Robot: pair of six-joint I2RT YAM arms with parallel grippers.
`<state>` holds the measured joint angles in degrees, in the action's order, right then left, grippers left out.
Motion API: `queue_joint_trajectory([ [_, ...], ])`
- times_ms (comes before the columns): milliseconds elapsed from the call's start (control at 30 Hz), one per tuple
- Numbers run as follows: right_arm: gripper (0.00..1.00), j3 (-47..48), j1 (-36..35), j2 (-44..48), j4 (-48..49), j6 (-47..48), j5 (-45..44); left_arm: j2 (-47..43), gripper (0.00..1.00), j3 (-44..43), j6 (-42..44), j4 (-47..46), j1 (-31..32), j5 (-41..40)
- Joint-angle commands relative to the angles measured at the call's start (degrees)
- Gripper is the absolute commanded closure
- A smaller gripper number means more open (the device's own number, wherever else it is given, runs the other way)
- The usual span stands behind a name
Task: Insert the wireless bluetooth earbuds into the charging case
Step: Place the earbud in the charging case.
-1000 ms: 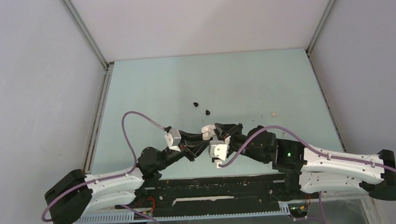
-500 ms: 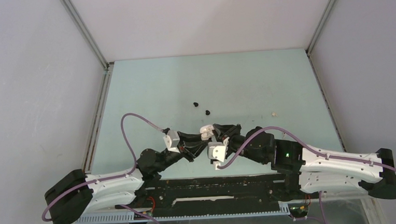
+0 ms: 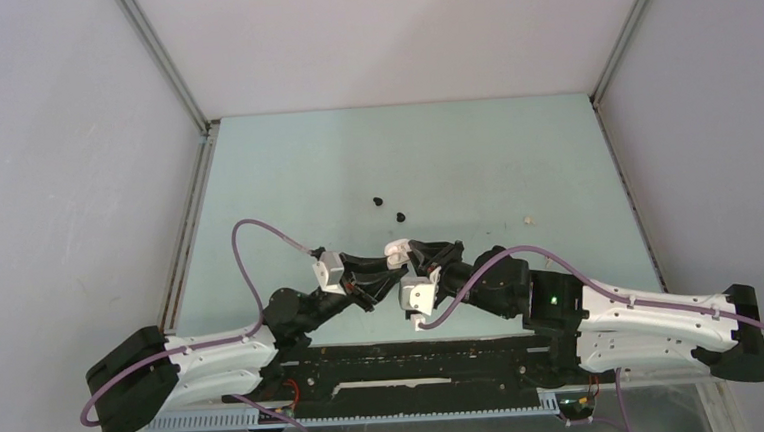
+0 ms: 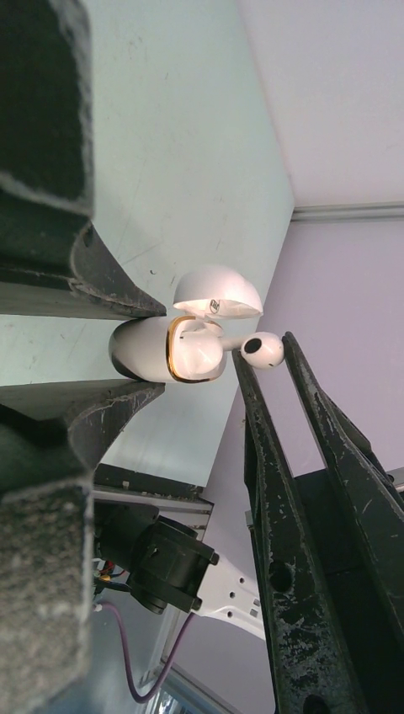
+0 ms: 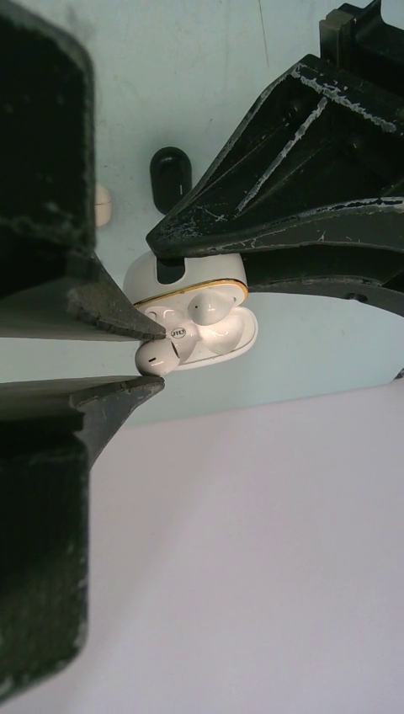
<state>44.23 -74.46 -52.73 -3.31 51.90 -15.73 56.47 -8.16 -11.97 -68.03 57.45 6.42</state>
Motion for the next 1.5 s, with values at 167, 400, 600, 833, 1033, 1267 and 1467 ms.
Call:
queue_joint_trajectory([
  [167,1.0,2.18,-0.91,-0.11,0.59,0.21,-0.19,-0.36,1.0,0.52,0.93,-5.3,0.21,-1.9],
  [400,1.0,2.18,-2.6,-1.49,0.59,4.26,-0.35,-0.84,1.0,1.08,1.37,-5.64,0.21,-2.55],
  [600,0.98,2.2,-2.9,-2.24,0.78,4.6,-0.72,-1.53,1.0,1.86,1.81,-5.95,0.15,-3.13],
  [833,0.86,2.18,-3.09,-2.64,2.05,5.18,-1.8,-1.43,1.0,2.28,2.03,-6.46,0.21,-3.39],
  [1033,0.62,5.41,-3.07,-3.2,-2.55,2.93,-1.62,-1.25,1.0,2.29,2.12,-6.5,0.2,-3.1],
  [1267,0.54,13.09,-2.68,-4.08,-11.65,-1.05,2.01,-0.36,1.0,1.93,1.96,-6.75,0.2,-2.62],
  [1467,0.44,24.08,4.18,-3.46,-24.83,-9.82,9.56,-0.65,1.0,1.92,1.6,-5.87,0.2,-2.4],
])
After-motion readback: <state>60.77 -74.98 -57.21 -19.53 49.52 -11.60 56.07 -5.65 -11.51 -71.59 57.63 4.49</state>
